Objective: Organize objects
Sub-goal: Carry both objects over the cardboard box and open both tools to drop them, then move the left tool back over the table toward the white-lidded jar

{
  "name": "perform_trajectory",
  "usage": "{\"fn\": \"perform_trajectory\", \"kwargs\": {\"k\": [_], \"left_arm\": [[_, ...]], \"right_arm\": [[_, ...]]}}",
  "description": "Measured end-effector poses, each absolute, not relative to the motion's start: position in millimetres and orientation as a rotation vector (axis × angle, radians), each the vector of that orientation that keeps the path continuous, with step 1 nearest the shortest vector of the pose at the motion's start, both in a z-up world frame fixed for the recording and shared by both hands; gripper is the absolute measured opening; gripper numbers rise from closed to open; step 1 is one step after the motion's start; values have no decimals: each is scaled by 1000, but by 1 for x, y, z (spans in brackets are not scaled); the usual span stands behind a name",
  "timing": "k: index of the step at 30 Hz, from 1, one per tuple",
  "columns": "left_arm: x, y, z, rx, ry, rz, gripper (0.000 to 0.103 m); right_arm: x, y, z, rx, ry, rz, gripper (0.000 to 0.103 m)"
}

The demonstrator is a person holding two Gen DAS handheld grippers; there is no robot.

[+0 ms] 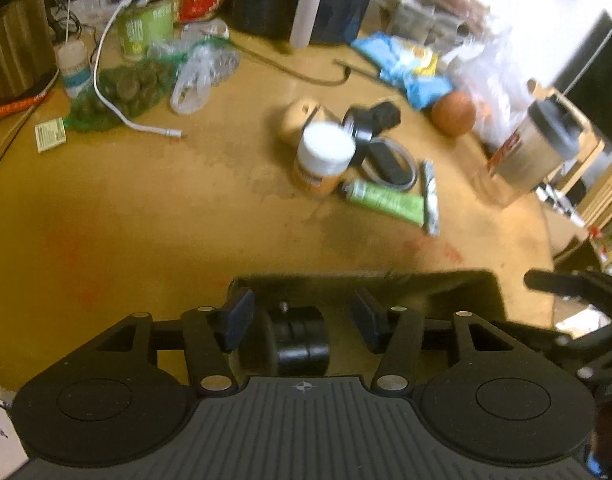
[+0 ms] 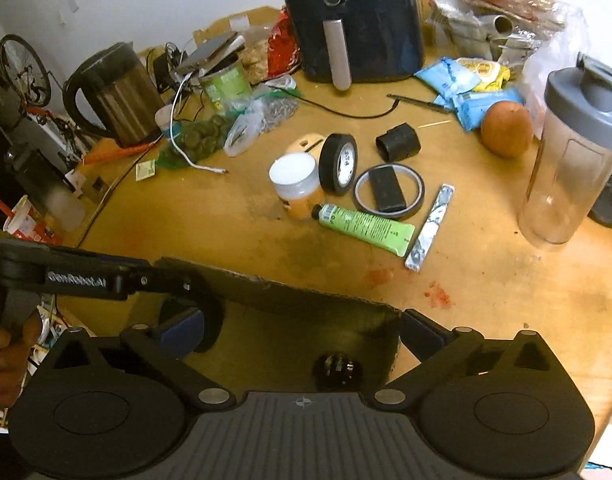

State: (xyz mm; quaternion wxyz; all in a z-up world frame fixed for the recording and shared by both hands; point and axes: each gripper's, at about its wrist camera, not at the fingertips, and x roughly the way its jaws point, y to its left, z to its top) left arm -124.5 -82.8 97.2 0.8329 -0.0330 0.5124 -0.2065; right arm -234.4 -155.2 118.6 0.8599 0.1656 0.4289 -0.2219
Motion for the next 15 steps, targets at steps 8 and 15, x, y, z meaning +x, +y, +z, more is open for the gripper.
{"fn": "perform_trajectory", "kwargs": {"k": [8,15], "left_arm": [[-119,-90,124,-37,1011,-481,54],[-102,-94,143,-20,964,-551,54]], "right_arm": [[-230,-164,125,365,858,-552,103],[-229,-174,138,386,786,-640,103]]}}
